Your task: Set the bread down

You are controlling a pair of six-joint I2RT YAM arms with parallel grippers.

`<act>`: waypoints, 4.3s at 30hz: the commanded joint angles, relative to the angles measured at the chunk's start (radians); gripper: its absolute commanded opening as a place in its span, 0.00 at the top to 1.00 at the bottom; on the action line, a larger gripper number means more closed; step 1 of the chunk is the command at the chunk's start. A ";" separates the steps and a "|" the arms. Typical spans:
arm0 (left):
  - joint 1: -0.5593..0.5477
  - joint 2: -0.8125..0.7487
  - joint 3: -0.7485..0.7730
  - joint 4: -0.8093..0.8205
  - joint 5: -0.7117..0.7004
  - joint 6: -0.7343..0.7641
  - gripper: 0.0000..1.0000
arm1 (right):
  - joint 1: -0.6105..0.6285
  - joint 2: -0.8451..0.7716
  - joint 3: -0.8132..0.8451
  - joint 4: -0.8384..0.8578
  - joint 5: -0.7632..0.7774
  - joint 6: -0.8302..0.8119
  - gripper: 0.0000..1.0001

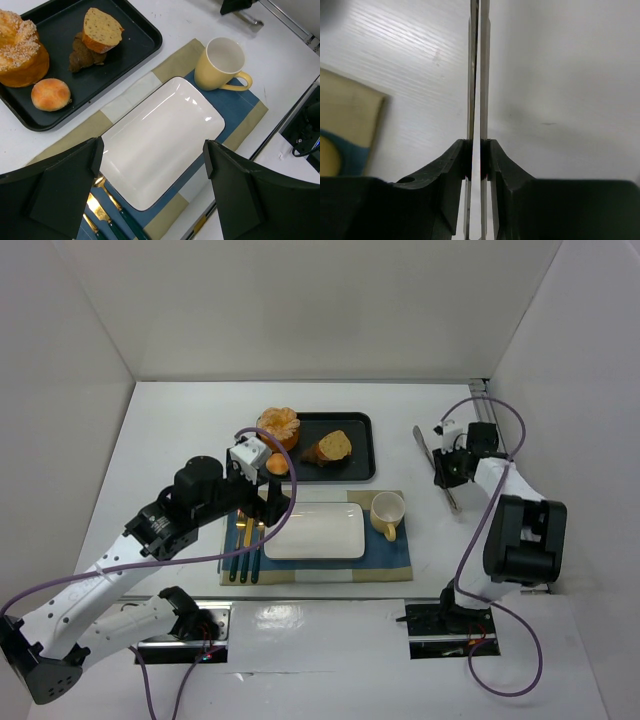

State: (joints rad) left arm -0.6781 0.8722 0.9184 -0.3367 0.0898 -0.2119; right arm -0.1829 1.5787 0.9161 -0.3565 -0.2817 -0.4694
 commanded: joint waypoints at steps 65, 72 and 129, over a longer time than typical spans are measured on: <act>-0.003 -0.098 -0.053 0.059 -0.320 -0.004 0.00 | 0.723 0.291 0.584 -0.134 -0.157 -0.083 0.38; -0.003 -0.098 -0.053 0.059 -0.320 -0.004 0.00 | 0.741 0.323 0.616 -0.134 -0.128 -0.083 0.38; -0.003 -0.098 -0.062 0.059 -0.329 -0.004 0.00 | 0.706 -0.224 0.236 -0.615 -0.286 -0.374 0.34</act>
State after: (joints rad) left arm -0.6781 0.7795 0.8581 -0.3218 -0.2329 -0.2131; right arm 0.5144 1.4067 1.1515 -0.9516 -0.5564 -0.8326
